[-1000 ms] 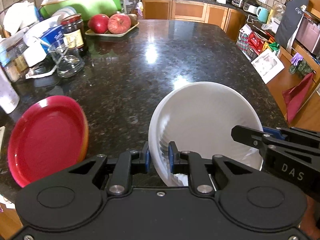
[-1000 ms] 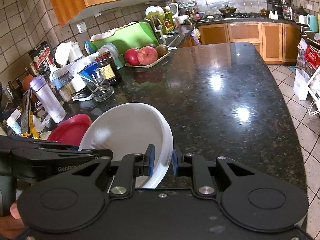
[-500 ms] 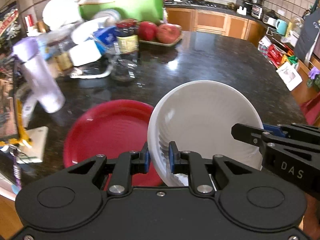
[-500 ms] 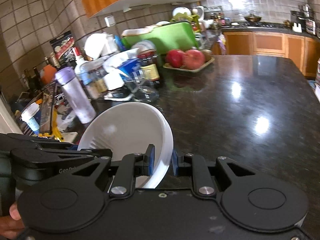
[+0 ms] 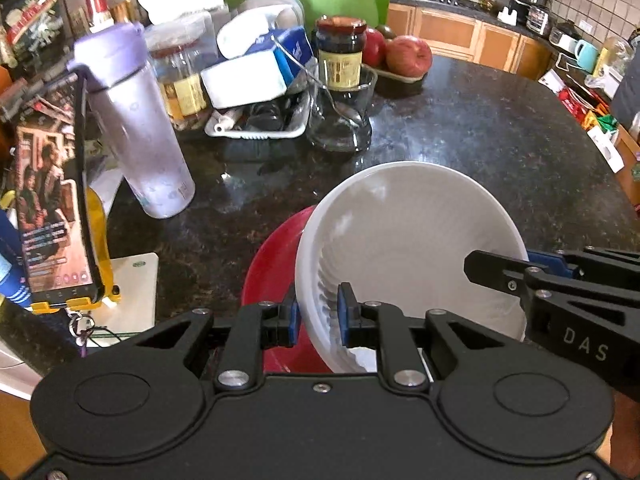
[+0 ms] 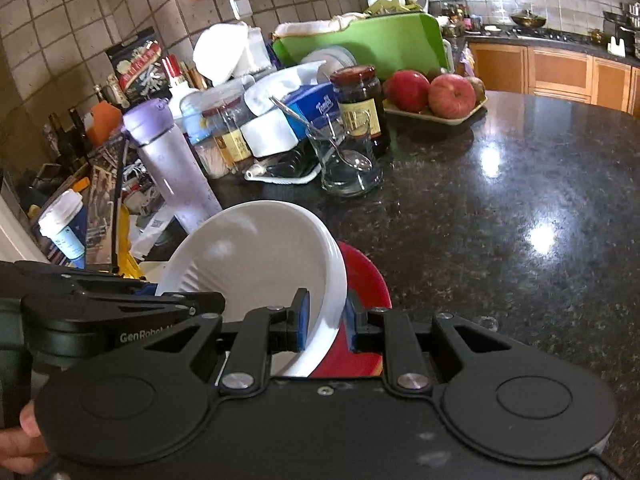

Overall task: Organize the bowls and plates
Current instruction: 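Lower the white bowls onto the red plate and open the left tool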

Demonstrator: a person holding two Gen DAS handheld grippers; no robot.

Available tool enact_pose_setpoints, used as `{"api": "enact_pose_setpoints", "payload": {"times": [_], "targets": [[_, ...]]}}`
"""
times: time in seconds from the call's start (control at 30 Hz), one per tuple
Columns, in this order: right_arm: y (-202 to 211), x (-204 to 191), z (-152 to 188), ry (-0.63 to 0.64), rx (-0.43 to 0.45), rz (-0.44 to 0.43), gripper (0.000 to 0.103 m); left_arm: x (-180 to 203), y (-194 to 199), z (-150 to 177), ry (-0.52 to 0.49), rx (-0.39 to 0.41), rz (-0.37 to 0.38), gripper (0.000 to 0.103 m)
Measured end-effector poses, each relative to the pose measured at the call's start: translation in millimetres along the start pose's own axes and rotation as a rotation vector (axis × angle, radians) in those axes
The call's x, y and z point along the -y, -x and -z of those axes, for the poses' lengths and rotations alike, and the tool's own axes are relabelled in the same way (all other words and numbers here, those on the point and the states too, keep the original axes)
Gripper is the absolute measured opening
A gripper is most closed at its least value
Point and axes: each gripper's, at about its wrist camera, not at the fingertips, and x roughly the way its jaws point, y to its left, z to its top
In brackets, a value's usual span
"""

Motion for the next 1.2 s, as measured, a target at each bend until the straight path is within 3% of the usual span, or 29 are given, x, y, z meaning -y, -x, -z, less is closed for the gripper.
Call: {"api": "enact_pose_setpoints", "payload": {"times": [0.33,0.37,0.4,0.53,0.9,1.2], "targets": [[-9.0,-6.8,-0.7,-0.039,-0.012,0.050,0.025,-21.1,-17.5,-4.5,-0.023,-0.026,0.082,0.025],[-9.5,-6.7,-1.0,-0.048,-0.009,0.051,0.025,-21.4,-17.4,-4.5,-0.028,-0.023,0.083,0.027],[-8.9,-6.7,-0.7,-0.056,0.001,0.056,0.032,-21.4,-17.9,-4.7,-0.032,-0.019,0.080,0.034],[-0.8,-10.5,2.0,-0.049,0.082,0.120,0.050,-25.7,-14.8,-4.0,-0.034,0.032,0.070,0.059],[38.2,-32.8,20.5,-0.038,0.325,0.282,0.072,-45.5,10.6,0.3,-0.028,0.180,0.043,0.069],[60.8,-40.3,45.0,-0.102,0.453,0.398,0.076,-45.7,21.7,8.6,-0.040,0.234,0.043,0.077]]}}
